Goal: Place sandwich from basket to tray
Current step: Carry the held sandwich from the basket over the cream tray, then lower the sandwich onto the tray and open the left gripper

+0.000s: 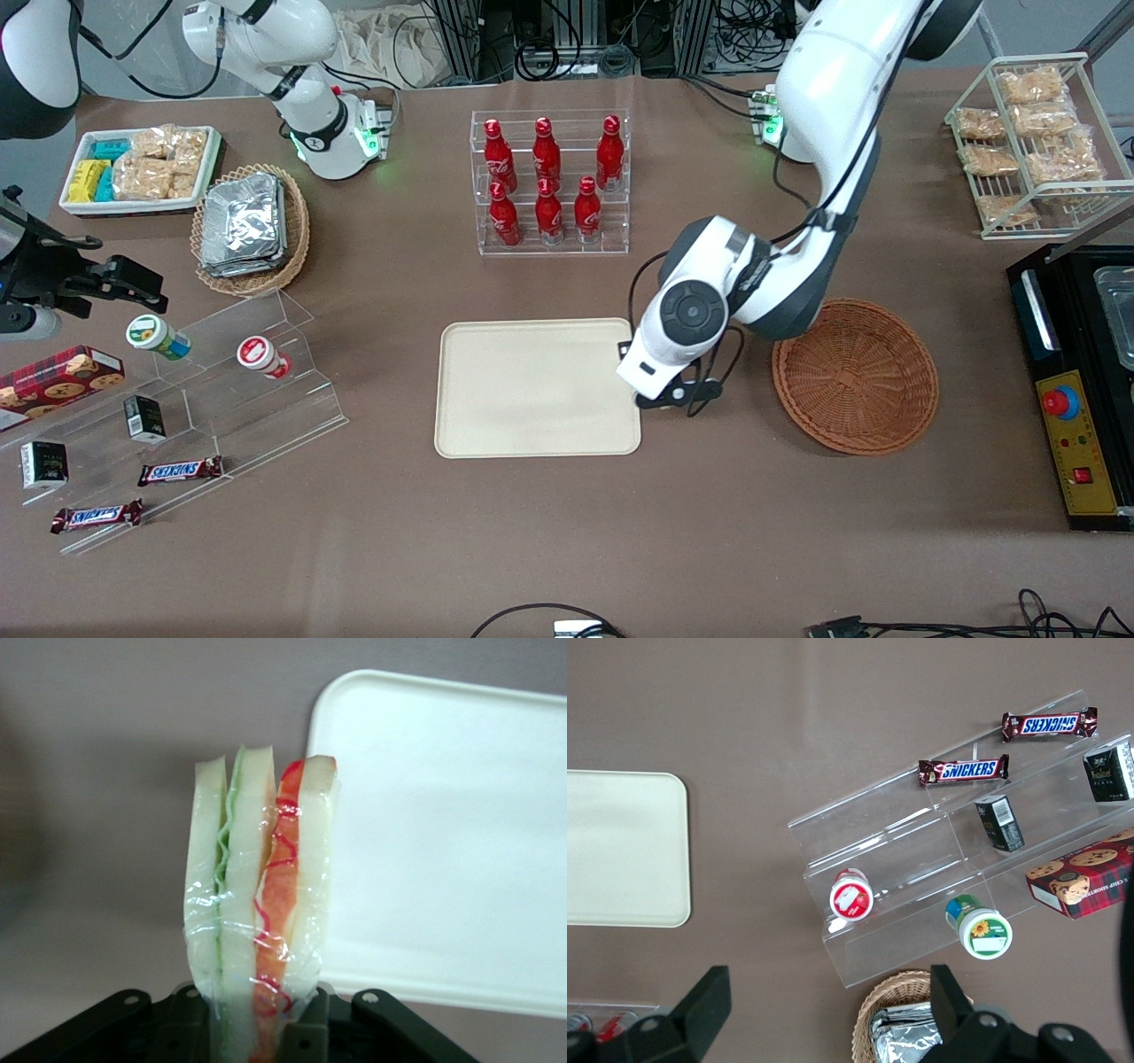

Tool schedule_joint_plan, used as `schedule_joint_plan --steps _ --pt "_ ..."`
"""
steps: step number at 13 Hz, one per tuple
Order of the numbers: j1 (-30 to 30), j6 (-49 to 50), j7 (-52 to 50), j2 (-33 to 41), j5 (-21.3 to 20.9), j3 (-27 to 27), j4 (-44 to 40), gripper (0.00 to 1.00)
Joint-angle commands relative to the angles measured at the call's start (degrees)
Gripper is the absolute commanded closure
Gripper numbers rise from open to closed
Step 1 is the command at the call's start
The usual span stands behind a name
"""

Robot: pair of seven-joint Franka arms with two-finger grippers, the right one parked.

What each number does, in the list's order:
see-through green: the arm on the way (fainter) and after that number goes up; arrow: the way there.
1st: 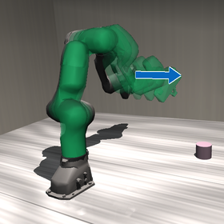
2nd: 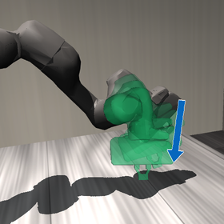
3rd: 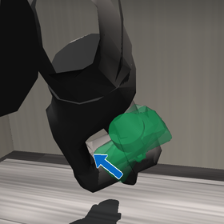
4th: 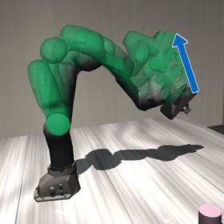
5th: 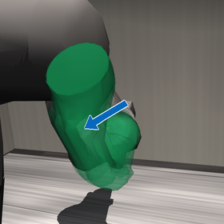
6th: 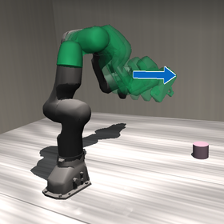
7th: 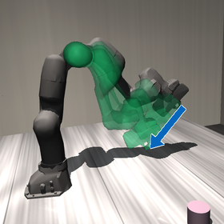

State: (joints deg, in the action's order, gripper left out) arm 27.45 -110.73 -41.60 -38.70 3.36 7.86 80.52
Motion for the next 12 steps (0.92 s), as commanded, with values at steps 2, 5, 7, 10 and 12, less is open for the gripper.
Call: schedule_joint_plan --steps 2,5,7,10,12 --pt "1.29 -8.25 -1.81 -8.31 2.97 0.04 -5.9 1.0" --pt "1.2 -8.54 -1.64 -9.46 2.97 1.63 -7.66 1.0" --pt "1.2 -8.28 -1.12 -9.37 3.14 1.63 -7.23 0.62" --pt "1.2 -8.19 -0.58 -9.2 2.53 1.63 -6.96 0.0" --pt "1.2 -8.19 -0.67 -9.2 2.62 1.63 -6.96 0.0"
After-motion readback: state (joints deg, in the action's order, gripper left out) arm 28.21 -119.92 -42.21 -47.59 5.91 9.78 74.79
